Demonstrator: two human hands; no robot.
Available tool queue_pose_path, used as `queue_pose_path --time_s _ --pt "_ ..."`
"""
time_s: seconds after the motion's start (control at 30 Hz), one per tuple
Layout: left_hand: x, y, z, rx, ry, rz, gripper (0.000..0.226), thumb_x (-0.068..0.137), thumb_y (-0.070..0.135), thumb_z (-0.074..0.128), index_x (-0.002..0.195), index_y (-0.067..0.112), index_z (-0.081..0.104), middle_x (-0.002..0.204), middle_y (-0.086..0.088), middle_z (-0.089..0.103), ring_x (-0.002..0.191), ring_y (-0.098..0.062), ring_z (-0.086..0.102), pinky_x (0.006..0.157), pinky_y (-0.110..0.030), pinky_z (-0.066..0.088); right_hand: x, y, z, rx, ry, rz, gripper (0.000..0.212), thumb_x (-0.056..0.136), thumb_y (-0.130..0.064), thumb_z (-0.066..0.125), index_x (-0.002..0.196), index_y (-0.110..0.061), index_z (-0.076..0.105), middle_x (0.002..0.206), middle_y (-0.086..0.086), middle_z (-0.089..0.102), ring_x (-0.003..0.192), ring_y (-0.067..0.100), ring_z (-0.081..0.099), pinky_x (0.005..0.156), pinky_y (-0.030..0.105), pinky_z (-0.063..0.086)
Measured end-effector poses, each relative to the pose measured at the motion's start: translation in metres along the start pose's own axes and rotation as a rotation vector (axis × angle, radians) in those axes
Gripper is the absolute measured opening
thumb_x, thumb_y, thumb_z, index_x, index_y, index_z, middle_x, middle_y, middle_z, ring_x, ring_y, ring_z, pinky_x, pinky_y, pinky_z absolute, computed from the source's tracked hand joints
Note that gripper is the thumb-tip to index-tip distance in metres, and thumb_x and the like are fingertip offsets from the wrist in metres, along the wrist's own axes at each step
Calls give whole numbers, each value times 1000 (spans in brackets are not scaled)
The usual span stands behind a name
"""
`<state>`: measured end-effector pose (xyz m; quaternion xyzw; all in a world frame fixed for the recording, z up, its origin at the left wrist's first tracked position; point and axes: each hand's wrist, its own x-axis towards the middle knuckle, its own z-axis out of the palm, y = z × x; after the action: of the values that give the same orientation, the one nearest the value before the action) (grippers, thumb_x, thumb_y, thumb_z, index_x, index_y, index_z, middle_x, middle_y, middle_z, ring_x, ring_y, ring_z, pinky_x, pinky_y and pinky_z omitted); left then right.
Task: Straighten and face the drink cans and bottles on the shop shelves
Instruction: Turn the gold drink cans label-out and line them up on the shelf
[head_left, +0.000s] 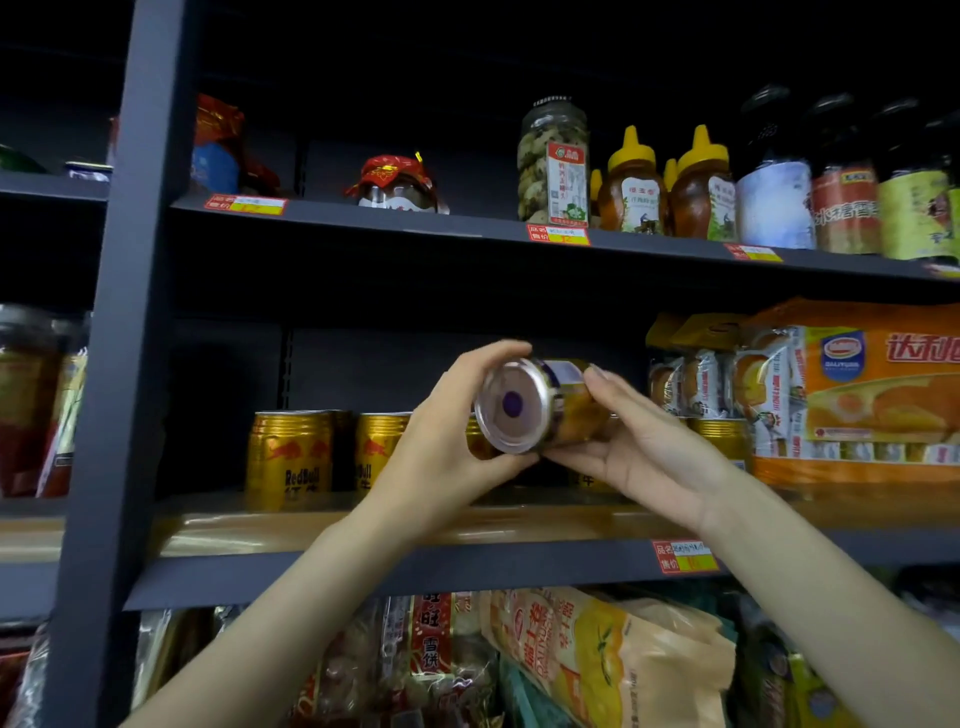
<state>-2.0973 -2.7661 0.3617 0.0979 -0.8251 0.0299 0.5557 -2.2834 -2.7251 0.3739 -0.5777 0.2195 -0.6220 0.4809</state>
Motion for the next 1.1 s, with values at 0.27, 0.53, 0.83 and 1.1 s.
queue_pose_path --time_s 0.27,0.53,0.83,1.1 --pt "4 -21 1 349 -62 -156 37 87 26 62 122 27 53 131 11 46 128 -8 37 104 -20 26 -14 -28 -19 -812 207 -415 40 67 -23 77 102 -31 61 104 -7 61 91 3 62 66 19 52" --pt "9 -29 17 688 -158 -335 29 91 32 50 120 31 51 121 6 55 120 -19 44 107 -36 17 4 -33 -45 -1136 341 -233 35 73 -34 78 101 -30 57 100 -7 60 94 11 60 71 26 52" --pt "9 -31 19 735 -112 -307 27 92 29 47 118 32 52 116 8 56 115 -17 47 107 -36 19 42 -4 -39 -1504 408 -214 42 74 -47 74 108 -28 56 107 0 56 102 18 53 82 33 48" --pt "7 -35 18 716 -113 -287 27 93 30 46 118 33 52 116 11 55 117 -15 45 108 -35 17 35 6 -48 -1847 306 -77 67 78 -58 64 134 -27 45 136 7 37 128 26 30 102 40 33"
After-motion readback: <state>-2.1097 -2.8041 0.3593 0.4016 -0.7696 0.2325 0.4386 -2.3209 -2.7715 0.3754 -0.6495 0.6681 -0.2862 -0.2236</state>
